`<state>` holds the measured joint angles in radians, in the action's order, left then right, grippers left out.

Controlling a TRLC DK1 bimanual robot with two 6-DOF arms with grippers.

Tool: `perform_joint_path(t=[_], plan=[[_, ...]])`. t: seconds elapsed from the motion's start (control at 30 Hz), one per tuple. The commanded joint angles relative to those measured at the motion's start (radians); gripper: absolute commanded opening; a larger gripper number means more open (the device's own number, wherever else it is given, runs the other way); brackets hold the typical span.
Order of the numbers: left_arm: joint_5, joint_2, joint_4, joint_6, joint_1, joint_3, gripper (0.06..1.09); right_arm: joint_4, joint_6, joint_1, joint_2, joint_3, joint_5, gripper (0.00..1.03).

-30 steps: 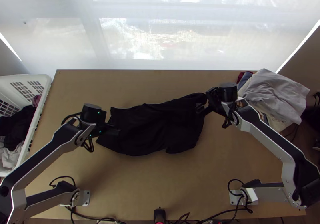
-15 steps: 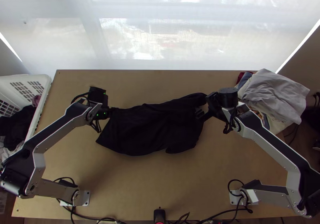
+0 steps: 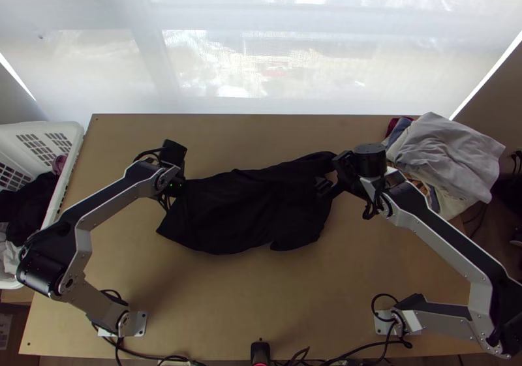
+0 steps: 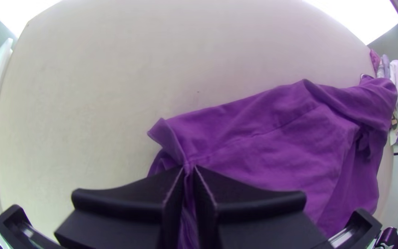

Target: Fold the t-shirt

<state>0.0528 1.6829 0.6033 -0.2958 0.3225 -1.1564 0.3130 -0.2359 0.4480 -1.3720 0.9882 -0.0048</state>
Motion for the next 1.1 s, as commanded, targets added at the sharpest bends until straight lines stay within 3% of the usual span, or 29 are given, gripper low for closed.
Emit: perform_joint_path(t=[0.0, 0.4, 0.83, 1.0, 1.07], plan=[[0.016, 0.023, 0.009, 0.0, -0.014, -0.017, 0.09, 0.046, -0.003, 0.074, 0.008, 0.024, 0.0, 0.98], [0.015, -0.048, 0.079, -0.032, -0.039, -0.177, 0.09, 0.031, -0.023, 0.301, -0.134, -0.019, 0.002, 0.98], [0.015, -0.083, 0.131, -0.034, -0.054, -0.183, 0.09, -0.091, -0.034, 0.264, -0.457, 0.083, 0.003, 0.96], [0.013, -0.083, 0.136, -0.037, -0.051, -0.183, 0.09, -0.103, -0.043, 0.207, -0.522, 0.125, 0.017, 0.86], [0.013, -0.083, 0.138, -0.039, -0.048, -0.183, 0.09, -0.103, -0.048, 0.185, -0.538, 0.144, 0.022, 0.68]])
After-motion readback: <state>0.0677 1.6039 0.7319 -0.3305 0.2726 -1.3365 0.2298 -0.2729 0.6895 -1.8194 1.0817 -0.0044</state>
